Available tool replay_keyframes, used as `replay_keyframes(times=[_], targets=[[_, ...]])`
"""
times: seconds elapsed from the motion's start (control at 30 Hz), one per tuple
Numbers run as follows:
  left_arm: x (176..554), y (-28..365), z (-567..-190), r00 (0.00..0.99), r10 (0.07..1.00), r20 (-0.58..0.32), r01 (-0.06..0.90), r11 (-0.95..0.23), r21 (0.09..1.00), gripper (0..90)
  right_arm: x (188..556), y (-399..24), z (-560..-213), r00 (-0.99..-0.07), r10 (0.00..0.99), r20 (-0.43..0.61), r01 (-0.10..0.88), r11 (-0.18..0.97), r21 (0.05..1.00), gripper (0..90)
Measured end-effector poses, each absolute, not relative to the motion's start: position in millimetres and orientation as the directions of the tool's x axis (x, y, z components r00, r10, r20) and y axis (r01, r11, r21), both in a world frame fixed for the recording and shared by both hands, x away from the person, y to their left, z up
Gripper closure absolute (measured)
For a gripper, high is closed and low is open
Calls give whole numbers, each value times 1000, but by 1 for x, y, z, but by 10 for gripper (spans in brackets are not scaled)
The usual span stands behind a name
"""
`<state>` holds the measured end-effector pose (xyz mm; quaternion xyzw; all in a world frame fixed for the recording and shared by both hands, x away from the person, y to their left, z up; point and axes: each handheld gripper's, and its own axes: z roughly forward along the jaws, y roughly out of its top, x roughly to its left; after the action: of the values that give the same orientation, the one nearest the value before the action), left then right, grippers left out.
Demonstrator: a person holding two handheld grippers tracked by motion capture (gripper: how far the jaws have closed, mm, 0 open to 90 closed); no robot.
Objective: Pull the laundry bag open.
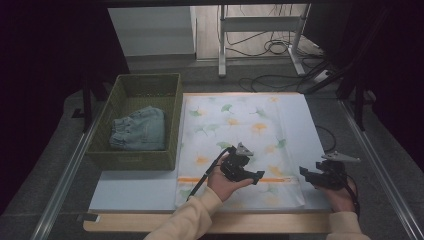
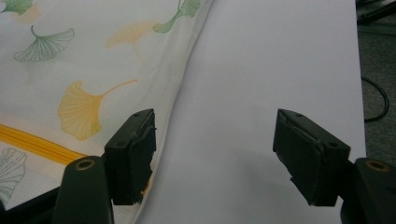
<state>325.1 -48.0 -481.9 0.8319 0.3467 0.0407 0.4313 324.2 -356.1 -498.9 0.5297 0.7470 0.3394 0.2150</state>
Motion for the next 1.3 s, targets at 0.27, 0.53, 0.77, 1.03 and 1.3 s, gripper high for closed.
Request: replay_keyframes(times=[0.27,0.53,0.77,1.03,1.3], targets=[[326,-68,-485,771,585,-252,544,-398,738,302,325,-357,-499,-341,939,44,652,202,731,303],[329,-80,-486,778,573,-258,545,-409,732,309,325,-358,-500,-339,940,44,652,201,731,302],[330,-89,-489,781,564,-268,548,-414,727,329,326,-357,-502,-344,938,38,658,212,723,301],[329,-100,-491,787,552,-275,551,-430,715,332,325,-357,-501,-345,938,41,658,210,723,299],[329,-109,-493,794,537,-286,554,-443,705,334,326,-357,-501,-343,938,43,657,207,725,299]])
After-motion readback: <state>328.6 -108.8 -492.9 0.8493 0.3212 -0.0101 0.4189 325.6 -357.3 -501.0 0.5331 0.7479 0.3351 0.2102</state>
